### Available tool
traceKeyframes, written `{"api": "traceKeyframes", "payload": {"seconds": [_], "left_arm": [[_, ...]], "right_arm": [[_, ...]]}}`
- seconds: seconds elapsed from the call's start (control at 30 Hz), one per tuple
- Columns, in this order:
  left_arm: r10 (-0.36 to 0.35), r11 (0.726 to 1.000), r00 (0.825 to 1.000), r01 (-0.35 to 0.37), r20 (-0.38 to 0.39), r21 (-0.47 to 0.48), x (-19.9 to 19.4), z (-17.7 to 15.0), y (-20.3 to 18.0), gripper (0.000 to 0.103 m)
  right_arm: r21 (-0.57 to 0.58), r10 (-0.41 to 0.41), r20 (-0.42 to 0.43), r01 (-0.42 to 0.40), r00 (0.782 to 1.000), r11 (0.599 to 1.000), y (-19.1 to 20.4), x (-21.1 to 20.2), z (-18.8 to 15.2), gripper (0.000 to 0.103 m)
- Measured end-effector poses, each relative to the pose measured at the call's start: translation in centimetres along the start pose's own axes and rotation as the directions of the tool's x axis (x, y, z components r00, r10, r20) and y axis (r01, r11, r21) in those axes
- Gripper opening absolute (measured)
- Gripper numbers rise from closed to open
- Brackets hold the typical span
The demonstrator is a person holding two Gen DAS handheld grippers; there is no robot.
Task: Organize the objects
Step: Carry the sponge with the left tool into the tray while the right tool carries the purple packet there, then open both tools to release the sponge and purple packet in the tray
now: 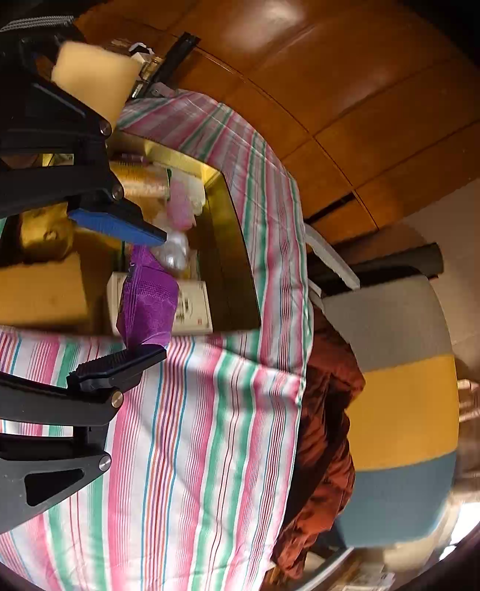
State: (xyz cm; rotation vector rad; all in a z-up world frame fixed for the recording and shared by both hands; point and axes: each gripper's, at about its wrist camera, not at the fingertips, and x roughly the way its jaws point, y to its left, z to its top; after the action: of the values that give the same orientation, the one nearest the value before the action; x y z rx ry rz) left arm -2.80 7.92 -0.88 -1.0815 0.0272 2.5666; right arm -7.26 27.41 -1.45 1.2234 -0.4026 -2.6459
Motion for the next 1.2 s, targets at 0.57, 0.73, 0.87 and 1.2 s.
{"api": "traceKeyframes", "payload": {"seconds": [0.57,0.73,0.87,1.2], "left_arm": [[-0.011,0.989,0.999,0.003,-0.054,-0.147,2.2,0.0,4.7,0.071],[0.038,0.981,0.998,-0.045,-0.041,-0.186,1.8,0.0,5.3,0.081],[0.108,0.974,0.994,-0.11,-0.025,-0.198,1.0,0.0,5.7,0.081],[0.232,0.965,0.971,-0.222,0.062,-0.142,-3.1,-0.3,4.3,0.081]], "right_arm": [[-0.065,0.101,-0.01,-0.101,0.995,0.993,5.7,4.1,1.4,0.057],[-0.012,0.113,0.009,-0.113,0.994,0.994,6.0,4.5,1.9,0.089],[-0.02,0.082,-0.004,-0.082,0.997,0.996,5.9,4.0,1.3,0.089],[-0.098,-0.123,0.09,0.132,0.988,0.986,6.2,0.7,-2.6,0.094]]}}
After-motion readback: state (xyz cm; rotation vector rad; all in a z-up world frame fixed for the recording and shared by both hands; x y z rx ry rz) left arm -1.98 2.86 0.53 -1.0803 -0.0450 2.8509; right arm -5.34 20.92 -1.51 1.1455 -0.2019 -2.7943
